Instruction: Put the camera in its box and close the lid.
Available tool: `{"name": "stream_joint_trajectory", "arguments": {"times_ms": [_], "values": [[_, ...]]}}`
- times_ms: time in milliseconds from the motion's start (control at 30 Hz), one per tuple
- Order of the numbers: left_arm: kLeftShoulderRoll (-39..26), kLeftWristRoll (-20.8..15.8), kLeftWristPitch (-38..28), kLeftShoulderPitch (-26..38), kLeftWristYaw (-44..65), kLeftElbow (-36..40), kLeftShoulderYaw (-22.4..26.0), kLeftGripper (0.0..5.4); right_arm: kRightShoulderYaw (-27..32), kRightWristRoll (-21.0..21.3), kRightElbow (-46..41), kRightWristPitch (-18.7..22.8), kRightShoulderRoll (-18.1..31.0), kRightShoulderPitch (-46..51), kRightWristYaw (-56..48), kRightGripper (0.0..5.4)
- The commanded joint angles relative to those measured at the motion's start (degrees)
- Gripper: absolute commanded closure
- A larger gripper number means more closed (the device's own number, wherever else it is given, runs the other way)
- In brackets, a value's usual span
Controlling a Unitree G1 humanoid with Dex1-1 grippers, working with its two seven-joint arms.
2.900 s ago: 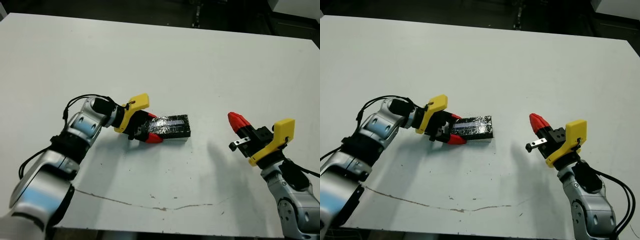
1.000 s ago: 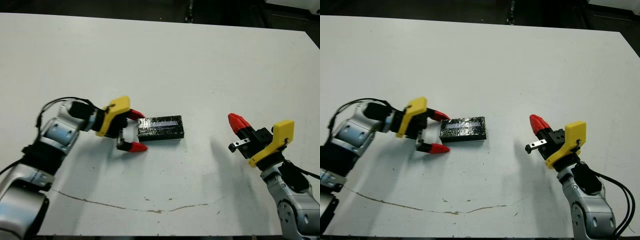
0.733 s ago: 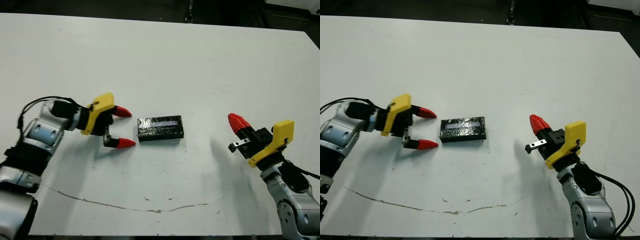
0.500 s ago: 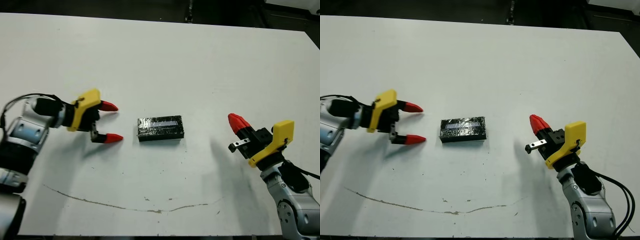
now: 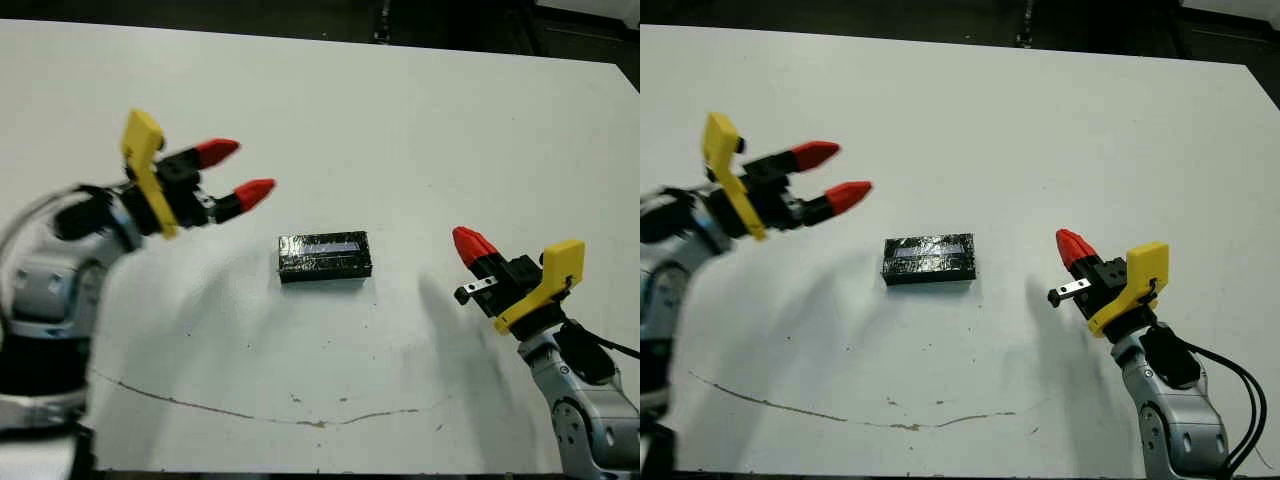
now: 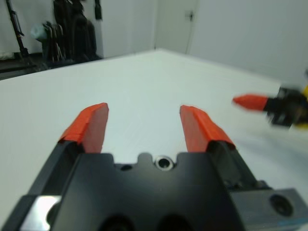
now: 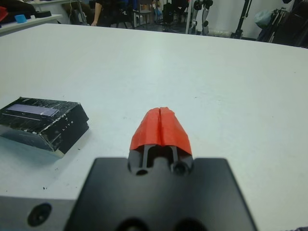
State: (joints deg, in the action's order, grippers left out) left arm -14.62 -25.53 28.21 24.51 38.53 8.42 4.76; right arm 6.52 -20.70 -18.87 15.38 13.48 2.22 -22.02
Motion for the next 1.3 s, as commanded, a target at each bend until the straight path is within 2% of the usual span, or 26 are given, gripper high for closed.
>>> {"name": "stream_joint_trajectory", "arguments": {"times_ms": [33,167,300,433,800,1100,1300], "values": [[4.71,-0.68,1.6,-0.77,-5.47,2.26,-2.66,2.14,0.86,-0.26,0.2,0.21,0.23,0.14,0.7,5.4],[8.35,-0.62,5.0,-0.71,-11.42,3.55,-5.41,2.7,1.19,-0.73,0.19,0.75,0.12,0.11,0.95,5.4],[10.55,3.0,7.04,-0.77,-17.85,5.34,-9.76,3.25,1.4,-1.28,0.09,1.21,-0.03,0.18,1.4,5.4],[11.57,4.8,7.47,-1.17,-19.96,4.56,-12.48,3.82,1.03,-0.37,0.34,0.42,0.33,0.22,1.62,5.4],[14.87,5.45,16.11,-4.82,-25.93,6.11,-16.95,5.35,1.12,-0.55,0.56,0.09,0.34,0.46,1.38,5.4],[14.16,5.64,20.11,-8.31,-25.37,3.21,-18.32,5.39,1.87,-1.22,0.36,0.75,0.44,0.57,1.68,5.4],[15.53,7.03,18.48,-10.2,-26.14,-0.16,-19.46,5.39,1.47,-0.45,0.31,0.18,0.45,0.65,1.75,5.4]]}}
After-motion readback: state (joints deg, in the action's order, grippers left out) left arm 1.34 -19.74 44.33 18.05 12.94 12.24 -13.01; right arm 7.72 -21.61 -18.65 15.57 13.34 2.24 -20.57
